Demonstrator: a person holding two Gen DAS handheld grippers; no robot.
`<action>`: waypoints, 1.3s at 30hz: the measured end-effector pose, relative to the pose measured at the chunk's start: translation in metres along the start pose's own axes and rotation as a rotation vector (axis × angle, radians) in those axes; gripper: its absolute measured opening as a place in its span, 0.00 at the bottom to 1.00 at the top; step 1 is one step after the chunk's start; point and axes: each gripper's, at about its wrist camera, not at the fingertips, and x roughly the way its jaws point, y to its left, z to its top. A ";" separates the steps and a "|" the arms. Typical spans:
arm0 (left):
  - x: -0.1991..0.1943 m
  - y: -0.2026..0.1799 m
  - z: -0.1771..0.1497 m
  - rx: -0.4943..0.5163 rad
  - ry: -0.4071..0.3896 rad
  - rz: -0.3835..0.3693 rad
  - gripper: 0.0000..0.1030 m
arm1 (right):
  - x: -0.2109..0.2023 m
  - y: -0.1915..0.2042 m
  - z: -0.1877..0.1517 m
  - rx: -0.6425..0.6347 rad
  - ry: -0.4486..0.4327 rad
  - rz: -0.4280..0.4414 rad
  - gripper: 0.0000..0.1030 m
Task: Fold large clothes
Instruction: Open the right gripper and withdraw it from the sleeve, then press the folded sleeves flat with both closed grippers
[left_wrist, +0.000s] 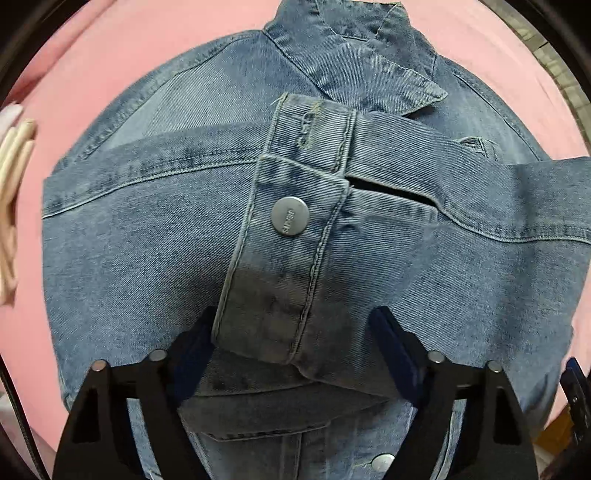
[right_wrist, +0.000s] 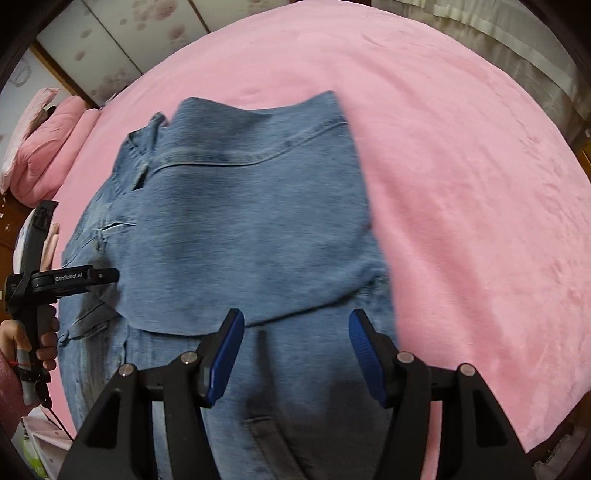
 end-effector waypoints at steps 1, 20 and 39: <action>-0.001 -0.004 0.000 -0.005 -0.005 0.005 0.59 | 0.000 -0.003 0.000 0.004 0.001 -0.007 0.57; -0.121 0.032 -0.025 -0.126 -0.281 0.110 0.12 | -0.026 0.023 0.033 -0.086 -0.064 0.038 0.57; -0.096 0.020 -0.062 -0.160 -0.235 -0.027 0.46 | 0.008 0.045 0.021 0.099 0.068 0.418 0.02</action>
